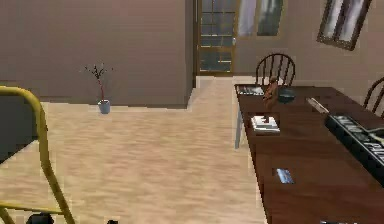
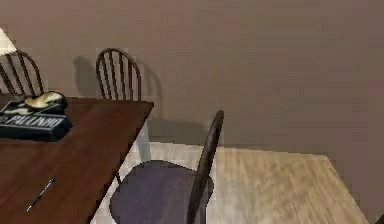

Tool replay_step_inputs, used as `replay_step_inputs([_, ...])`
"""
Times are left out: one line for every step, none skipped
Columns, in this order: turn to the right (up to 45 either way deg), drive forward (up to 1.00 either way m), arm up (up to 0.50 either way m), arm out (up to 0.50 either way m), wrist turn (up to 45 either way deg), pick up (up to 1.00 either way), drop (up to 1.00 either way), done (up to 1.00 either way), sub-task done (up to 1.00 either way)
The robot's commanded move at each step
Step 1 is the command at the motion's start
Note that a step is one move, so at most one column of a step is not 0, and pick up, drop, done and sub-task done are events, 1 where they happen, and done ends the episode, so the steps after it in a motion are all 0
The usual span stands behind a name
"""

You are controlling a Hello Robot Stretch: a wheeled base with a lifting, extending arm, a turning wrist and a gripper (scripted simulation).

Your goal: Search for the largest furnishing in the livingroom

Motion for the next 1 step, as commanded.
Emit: replay_step_inputs([0.0, 1.00, 0.00, 0.00, 0.0, 0.00, 0.00, 0.00, 0.00])
